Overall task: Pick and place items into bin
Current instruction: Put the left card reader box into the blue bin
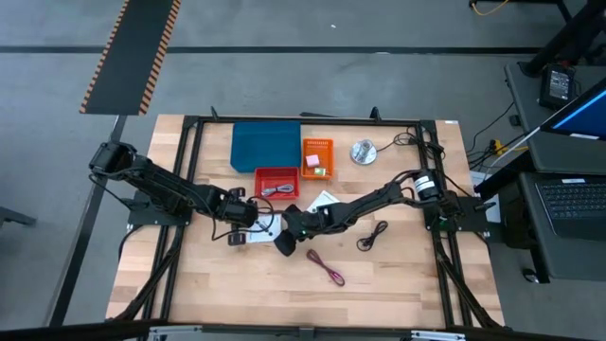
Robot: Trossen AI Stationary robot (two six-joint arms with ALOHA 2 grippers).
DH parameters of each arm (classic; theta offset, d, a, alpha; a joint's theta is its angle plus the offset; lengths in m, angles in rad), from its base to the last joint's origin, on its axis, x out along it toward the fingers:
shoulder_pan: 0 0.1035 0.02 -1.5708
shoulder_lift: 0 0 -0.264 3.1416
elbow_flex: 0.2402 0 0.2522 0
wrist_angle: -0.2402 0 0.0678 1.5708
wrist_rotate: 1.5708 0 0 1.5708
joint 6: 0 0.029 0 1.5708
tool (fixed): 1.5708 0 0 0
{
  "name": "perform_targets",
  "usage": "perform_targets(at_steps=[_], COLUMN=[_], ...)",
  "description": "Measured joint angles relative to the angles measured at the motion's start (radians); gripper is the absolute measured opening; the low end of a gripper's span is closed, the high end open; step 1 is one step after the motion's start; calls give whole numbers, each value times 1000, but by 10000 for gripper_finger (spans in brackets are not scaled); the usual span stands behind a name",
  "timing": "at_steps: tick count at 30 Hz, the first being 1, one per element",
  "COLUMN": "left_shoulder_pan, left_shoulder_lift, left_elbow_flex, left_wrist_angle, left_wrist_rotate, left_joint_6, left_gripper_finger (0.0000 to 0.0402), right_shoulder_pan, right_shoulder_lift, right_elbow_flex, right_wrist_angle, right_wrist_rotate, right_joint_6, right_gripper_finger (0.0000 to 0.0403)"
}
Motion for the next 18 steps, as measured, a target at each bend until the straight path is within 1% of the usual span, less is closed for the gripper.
perform_targets(at_steps=[8,13,16,18], left_shoulder_pan=[0,1,1,0], left_shoulder_lift=[0,1,2,2], left_elbow_flex=[-2,-2,-2,-3], left_wrist_angle=[21,31,34,41], left_wrist_rotate=[-3,-5,-11,-13], left_joint_6=[0,-9,-12,-19], left_gripper_finger=[2,1,2,2], right_shoulder_pan=[1,1,1,1], right_shoulder_lift=[0,0,0,0], right_elbow_flex=[-2,-2,-2,-2], right_wrist_angle=[42,56,56,69], right_wrist_rotate=[-3,14,45,88], right_joint_6=[-5,-7,-6,-8], right_gripper_finger=[185,185,185,185])
